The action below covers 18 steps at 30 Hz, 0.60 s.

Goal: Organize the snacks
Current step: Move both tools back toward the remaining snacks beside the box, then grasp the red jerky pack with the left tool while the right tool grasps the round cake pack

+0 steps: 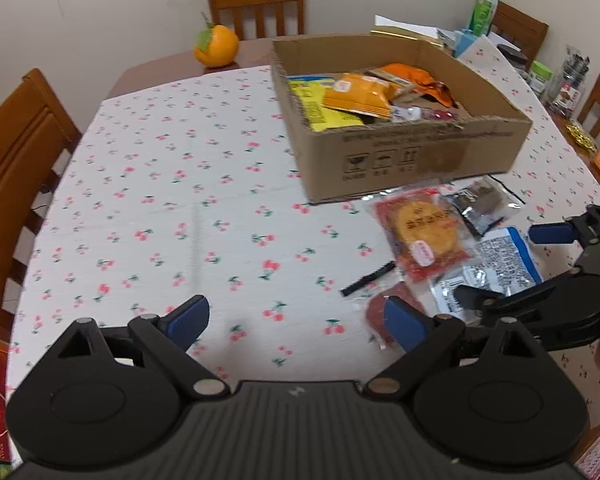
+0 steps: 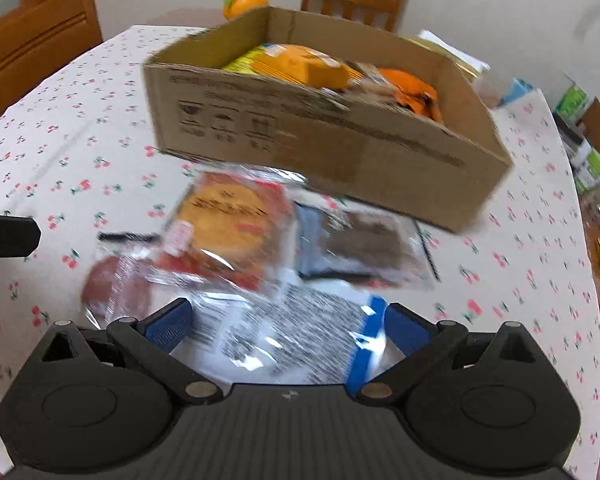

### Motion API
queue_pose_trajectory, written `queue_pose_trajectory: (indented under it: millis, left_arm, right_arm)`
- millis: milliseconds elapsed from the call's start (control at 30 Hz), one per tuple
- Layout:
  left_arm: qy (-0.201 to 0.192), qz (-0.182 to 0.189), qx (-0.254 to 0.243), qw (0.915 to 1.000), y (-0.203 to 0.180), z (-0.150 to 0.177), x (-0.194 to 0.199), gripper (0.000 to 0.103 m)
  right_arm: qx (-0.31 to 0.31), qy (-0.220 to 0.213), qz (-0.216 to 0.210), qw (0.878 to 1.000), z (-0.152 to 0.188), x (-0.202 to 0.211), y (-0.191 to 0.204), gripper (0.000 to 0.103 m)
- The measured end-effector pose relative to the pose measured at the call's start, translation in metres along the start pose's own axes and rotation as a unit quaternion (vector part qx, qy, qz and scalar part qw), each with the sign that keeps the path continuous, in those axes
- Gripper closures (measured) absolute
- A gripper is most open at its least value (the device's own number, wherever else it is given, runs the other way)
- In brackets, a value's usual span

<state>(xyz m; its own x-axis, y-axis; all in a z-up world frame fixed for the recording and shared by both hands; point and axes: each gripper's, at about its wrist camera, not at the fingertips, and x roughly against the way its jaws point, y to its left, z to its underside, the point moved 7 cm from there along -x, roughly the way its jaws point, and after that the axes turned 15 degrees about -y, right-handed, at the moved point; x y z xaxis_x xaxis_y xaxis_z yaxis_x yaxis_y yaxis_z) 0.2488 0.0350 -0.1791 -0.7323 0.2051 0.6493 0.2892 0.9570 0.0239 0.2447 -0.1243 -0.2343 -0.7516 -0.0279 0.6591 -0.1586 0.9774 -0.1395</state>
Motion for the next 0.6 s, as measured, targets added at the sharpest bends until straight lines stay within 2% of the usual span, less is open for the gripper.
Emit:
queue_pose_trajectory:
  millis: [133, 300, 600]
  left_arm:
    - [0.009, 0.010, -0.004, 0.9999, -0.017, 0.003, -0.012, 0.009]
    - [0.016, 0.018, 0.004, 0.9997, -0.039, 0.007, -0.028, 0.009]
    - [0.029, -0.013, 0.013, 0.9994, -0.056, 0.018, -0.044, 0.006]
  right_arm:
    - [-0.013, 0.008, 0.001, 1.000, 0.011, 0.008, -0.024, 0.000]
    - [-0.036, 0.017, -0.039, 0.998, 0.026, 0.013, -0.044, 0.000]
    - [0.000, 0.000, -0.076, 0.997, 0.034, 0.018, -0.056, 0.000]
